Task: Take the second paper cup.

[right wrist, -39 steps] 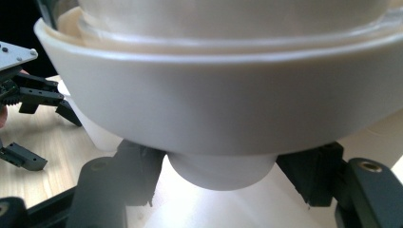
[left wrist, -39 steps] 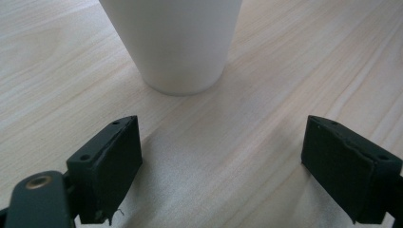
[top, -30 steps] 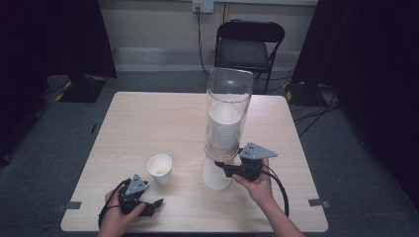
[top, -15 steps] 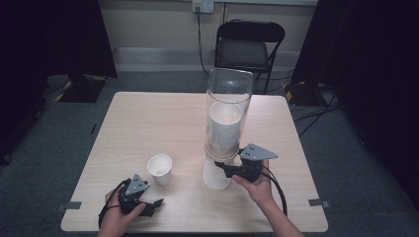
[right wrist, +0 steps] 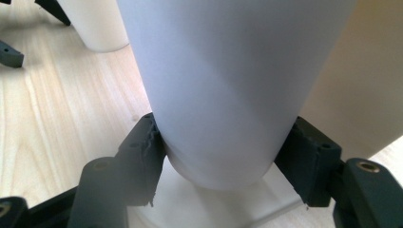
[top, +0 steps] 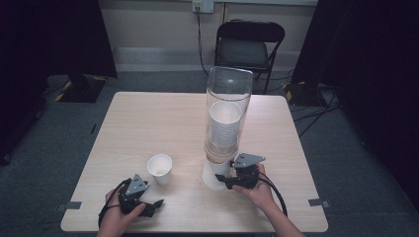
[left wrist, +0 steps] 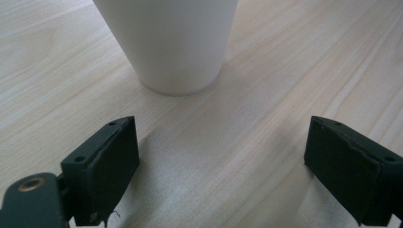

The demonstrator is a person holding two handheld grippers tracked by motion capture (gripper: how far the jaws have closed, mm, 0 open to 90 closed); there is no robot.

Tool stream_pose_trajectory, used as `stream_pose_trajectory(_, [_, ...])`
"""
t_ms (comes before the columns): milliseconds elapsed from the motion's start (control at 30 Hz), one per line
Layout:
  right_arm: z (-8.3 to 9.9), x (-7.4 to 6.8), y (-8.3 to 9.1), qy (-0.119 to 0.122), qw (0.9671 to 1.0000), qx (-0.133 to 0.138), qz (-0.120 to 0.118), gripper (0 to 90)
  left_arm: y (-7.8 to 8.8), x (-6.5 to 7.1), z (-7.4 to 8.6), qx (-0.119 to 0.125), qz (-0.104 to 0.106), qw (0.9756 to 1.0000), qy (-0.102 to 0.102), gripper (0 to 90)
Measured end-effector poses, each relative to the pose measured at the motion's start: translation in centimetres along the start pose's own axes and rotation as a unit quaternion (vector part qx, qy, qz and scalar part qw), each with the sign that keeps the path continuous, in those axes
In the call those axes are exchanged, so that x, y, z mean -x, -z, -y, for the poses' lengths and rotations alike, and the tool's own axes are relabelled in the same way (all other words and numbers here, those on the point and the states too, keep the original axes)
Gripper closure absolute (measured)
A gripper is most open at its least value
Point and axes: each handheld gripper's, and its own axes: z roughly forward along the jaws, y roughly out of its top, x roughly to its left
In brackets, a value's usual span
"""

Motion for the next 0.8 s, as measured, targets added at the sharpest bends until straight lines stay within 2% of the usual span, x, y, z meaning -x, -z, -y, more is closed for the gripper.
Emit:
stream_pose_trajectory(200, [0.6,0.0,0.1,-0.004,0.9999,-0.005,-0.013,36.4,0.0,0.0,0.0,0.000,0.000,1.0000,0.000,10.6])
stream_pose_trajectory(333, [1.0,-0.2,-0.2,0.009,0.9995,-0.028,-0.015,36.4,0.0,0.0,0.0,0.000,0.000,1.0000,-0.001,10.6])
stream_pose_trajectory(533, [0.9,-0.5,-0.2,0.018,0.9990,-0.037,-0.018,36.1,0.2,0.2,0.0,-0.003,0.007,1.0000,-0.006,15.5])
stream_pose_trajectory(667, [1.3,-0.4,0.4,0.036,0.9979,-0.051,-0.018,36.0,0.3,0.4,-0.3,-0.009,0.009,0.9999,-0.009,17.3])
stream_pose_trajectory(767, [1.8,-0.1,1.1,0.031,0.9980,-0.051,-0.020,35.9,0.3,0.5,-0.5,-0.011,0.016,0.9998,0.002,19.9])
stream_pose_trajectory(800, [2.0,-0.1,1.3,0.036,0.9977,-0.054,-0.017,35.9,0.3,0.5,-0.5,-0.011,0.016,0.9998,0.002,19.9])
